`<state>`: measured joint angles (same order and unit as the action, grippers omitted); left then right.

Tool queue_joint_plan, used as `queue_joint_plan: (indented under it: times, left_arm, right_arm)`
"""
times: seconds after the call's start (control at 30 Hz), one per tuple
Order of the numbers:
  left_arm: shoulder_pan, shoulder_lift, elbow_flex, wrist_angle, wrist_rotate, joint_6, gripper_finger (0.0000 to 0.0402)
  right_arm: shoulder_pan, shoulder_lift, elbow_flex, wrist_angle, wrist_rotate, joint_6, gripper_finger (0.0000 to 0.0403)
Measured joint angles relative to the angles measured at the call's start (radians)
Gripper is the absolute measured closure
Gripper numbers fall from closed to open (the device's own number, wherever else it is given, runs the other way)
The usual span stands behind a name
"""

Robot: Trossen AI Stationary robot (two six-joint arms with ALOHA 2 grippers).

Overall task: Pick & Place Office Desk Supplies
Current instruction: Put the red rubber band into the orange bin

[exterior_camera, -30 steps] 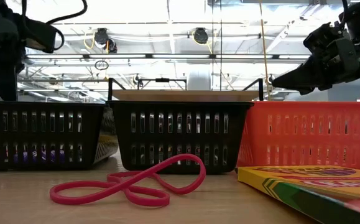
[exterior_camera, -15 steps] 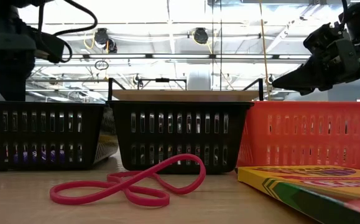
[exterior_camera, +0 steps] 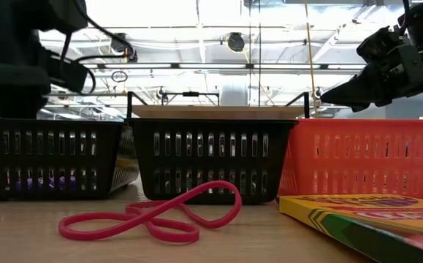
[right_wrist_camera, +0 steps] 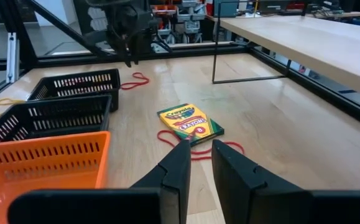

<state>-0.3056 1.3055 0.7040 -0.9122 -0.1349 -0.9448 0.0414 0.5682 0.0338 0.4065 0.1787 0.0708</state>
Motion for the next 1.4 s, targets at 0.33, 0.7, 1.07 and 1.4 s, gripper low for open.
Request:
queue_joint_plan:
  times: [0.33,0.7,1.07,1.4]
  left_arm:
    - [0.041,0.097,0.000,0.016,0.001,0.042,0.0302]
    - [0.087,0.115,0.000,0.085,0.005,0.097,0.0302]
    - [0.129,0.115,0.000,0.099,0.006,0.111,0.0302]
    - [0.158,0.115,0.000,0.106,0.029,0.144,0.0302]
  right_arm:
    - [0.000,0.000,0.000,0.000,0.000,0.000,0.0344]
    - [0.000,0.000,0.000,0.000,0.000,0.002,0.0344]
    - [0.000,0.000,0.000,0.000,0.000,0.015,0.0344]
    - [0.000,0.000,0.000,0.000,0.000,0.015,0.0344]
